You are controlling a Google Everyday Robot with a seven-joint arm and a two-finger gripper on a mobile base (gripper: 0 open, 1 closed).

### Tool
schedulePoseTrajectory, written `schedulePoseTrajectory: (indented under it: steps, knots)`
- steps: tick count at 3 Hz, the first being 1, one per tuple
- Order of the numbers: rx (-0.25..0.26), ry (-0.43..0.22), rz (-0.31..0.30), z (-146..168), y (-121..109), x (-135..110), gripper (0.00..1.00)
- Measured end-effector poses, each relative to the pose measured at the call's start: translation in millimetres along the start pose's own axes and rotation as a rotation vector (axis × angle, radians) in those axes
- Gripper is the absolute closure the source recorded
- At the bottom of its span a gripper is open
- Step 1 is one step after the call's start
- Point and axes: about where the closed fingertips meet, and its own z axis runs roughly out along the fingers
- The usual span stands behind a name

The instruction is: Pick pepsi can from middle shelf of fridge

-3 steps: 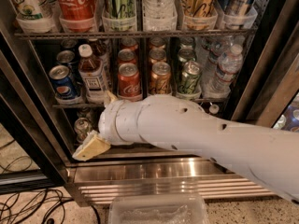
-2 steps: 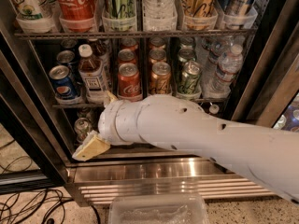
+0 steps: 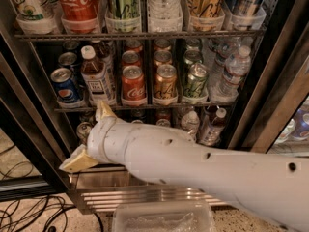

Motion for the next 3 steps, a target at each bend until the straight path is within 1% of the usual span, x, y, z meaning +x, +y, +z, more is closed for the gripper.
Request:
schedulePoseTrajectory:
  steps: [2, 3]
  knots:
    - [0.126, -0.056, 0.088, 23.2, 28.8, -7.0, 0.00]
    - [0.182, -0.101, 0.125, 43.8, 36.9, -20.6, 0.00]
